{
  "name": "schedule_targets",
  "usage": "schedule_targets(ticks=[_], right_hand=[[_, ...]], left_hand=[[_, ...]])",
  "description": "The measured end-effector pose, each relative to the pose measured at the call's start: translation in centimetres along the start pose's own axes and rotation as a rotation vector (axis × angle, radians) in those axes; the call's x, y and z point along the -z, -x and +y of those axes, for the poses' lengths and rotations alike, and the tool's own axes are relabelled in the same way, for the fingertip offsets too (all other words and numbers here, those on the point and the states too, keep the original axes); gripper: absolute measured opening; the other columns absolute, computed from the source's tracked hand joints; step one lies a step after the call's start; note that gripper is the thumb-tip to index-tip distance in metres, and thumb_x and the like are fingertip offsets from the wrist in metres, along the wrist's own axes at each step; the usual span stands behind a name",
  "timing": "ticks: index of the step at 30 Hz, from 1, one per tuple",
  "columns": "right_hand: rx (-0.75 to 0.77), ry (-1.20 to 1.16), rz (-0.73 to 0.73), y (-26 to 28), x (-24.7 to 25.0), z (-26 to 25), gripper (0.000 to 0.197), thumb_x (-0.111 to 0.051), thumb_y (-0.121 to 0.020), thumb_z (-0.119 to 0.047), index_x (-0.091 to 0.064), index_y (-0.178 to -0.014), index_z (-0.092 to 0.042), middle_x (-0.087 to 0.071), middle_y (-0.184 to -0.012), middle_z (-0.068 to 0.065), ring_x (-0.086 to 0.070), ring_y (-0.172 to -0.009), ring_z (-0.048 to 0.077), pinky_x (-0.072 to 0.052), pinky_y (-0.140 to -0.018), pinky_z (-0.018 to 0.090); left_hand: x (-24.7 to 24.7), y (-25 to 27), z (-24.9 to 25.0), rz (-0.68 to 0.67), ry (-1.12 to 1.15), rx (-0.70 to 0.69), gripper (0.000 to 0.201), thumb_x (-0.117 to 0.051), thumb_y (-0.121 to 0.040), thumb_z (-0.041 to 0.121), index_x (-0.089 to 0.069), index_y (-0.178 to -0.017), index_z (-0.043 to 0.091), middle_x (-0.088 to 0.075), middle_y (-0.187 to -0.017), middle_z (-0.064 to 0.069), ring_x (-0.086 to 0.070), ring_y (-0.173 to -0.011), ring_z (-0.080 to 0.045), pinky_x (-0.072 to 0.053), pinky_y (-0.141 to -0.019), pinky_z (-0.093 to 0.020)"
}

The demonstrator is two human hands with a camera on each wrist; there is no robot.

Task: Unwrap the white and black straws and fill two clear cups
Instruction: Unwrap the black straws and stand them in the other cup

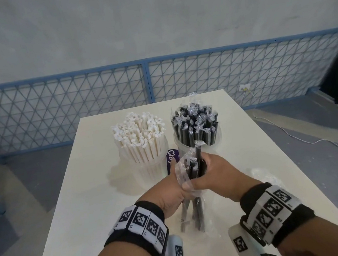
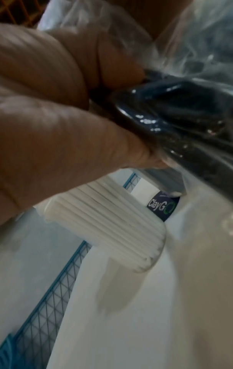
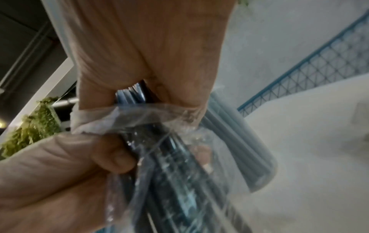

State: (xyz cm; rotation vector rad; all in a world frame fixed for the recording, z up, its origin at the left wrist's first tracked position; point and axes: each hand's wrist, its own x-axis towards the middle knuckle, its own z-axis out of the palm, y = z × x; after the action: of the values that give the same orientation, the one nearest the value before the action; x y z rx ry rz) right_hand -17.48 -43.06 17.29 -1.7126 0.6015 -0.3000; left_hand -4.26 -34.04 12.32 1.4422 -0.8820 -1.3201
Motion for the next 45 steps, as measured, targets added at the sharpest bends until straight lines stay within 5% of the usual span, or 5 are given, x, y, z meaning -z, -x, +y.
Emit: schedule_targets(ticks=[10,20,25,34,45], right_hand=[[0.115,0.103,0.141,-0.4,-0.2,-4.8,0.022,-0.079,-0.079,-0.016,-0.063,-0.093,-0.009,-0.07,-0.087,0.012,-0.069,-0.078,0.017,-0.057,-0.071,0.022],[0.512,-0.238,0.406,-0.3,4.6,-15.2,0.025,-0.068,-0.088,-0.01,-0.051,-0.107,-0.009,-0.065,-0.077,0.001,-0.068,-0.074,0.017,-0.059,-0.08,0.035],[0.485,-0.304,0.533,-0.3,5.4,-14.4,0.028,-0.069,-0.086,-0.006,-0.052,-0.107,-0.01,-0.064,-0.08,0.002,-0.068,-0.073,0.017,-0.06,-0.078,0.035],[0.624,-0.253,0.725,-0.5,3.7,-12.7,0.104,-0.064,-0.082,0.005,0.002,-0.154,-0.031,-0.024,-0.156,0.011,-0.07,-0.08,0.023,-0.061,-0.073,0.037],[0.624,-0.183,0.753,-0.7,3.7,-11.2,0.09,-0.063,-0.08,0.007,-0.018,-0.15,-0.027,-0.055,-0.115,-0.019,-0.059,-0.071,0.026,-0.061,-0.073,0.047]], left_hand=[[-1.2,0.6,1.0,-0.25,-0.394,0.112,0.017,-0.069,-0.082,-0.014,-0.072,-0.091,0.001,-0.074,-0.094,-0.01,-0.07,-0.089,-0.019,-0.056,-0.09,-0.038],[-0.7,0.0,-1.0,-0.119,-0.492,0.617,0.027,-0.08,-0.077,0.004,-0.064,-0.098,-0.002,-0.07,-0.089,-0.019,-0.061,-0.066,-0.022,-0.058,-0.07,-0.028],[-0.1,1.3,0.2,0.113,-0.808,0.659,0.086,-0.085,-0.078,0.034,-0.034,-0.144,0.012,-0.059,-0.139,-0.009,-0.061,-0.124,-0.027,-0.049,-0.102,-0.035],[-2.2,0.5,5.5,0.261,0.906,0.33,0.058,-0.045,-0.103,0.053,-0.059,-0.128,0.002,-0.059,-0.137,-0.026,-0.053,-0.132,-0.044,-0.041,-0.11,-0.06],[-4.5,-0.2,6.7,0.329,1.119,0.369,0.019,-0.061,-0.098,0.016,-0.065,-0.086,0.002,-0.056,-0.062,-0.01,-0.05,-0.061,-0.014,-0.046,-0.031,-0.018]])
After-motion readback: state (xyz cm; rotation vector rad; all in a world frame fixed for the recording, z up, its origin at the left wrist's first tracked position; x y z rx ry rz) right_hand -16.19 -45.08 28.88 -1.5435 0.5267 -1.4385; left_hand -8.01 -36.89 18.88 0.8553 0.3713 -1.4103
